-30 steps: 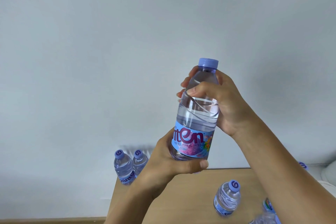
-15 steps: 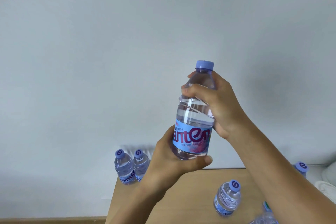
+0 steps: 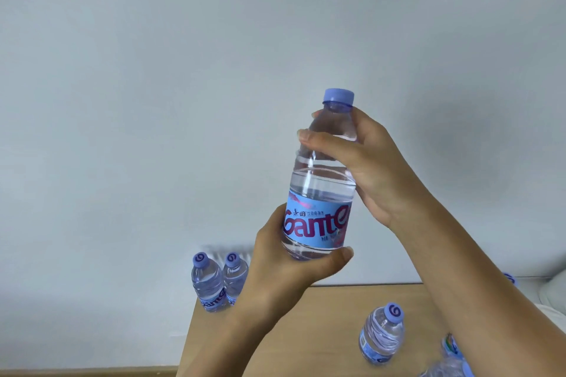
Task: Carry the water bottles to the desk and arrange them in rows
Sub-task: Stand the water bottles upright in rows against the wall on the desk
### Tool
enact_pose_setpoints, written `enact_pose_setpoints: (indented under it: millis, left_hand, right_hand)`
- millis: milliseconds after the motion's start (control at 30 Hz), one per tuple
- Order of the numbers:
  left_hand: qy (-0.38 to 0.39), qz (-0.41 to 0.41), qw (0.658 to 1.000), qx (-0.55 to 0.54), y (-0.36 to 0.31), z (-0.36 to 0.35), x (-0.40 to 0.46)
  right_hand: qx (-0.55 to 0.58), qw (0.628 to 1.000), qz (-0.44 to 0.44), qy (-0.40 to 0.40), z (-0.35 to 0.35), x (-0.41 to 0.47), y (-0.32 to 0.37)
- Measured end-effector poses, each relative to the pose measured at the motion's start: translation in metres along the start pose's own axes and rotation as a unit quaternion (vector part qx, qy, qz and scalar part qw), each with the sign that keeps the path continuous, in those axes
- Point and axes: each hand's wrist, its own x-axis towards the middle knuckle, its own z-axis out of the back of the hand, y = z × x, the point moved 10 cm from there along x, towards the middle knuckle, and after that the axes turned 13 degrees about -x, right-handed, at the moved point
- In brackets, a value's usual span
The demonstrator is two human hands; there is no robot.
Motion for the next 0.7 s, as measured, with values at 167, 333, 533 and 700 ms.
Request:
enact_pose_setpoints:
  millis: [167, 333, 533, 700]
  left_hand:
    - [0.009, 0.014, 1.0, 0.002, 0.006, -0.003, -0.005]
    - [0.063, 0.048, 0.995, -0.055, 0.009, -0.012, -0.008]
    - [0.099, 0.061, 0.992, -0.054, 0.006, -0.014, -0.006]
    - [0.093, 0.07, 0.993, -0.036, 0.011, -0.008, -0.006]
  right_hand:
    - [0.037, 0.999, -0.022, -0.016, -0.001, -0.003, -0.006]
    - [0.081, 0.996, -0.026, 0.035, -0.008, -0.003, -0.005]
    - [0.078, 0.996, -0.018, 0.043, -0.007, -0.001, -0.005]
    - [0.038, 0.997, -0.031, 0.062, -0.014, -0.001, -0.011]
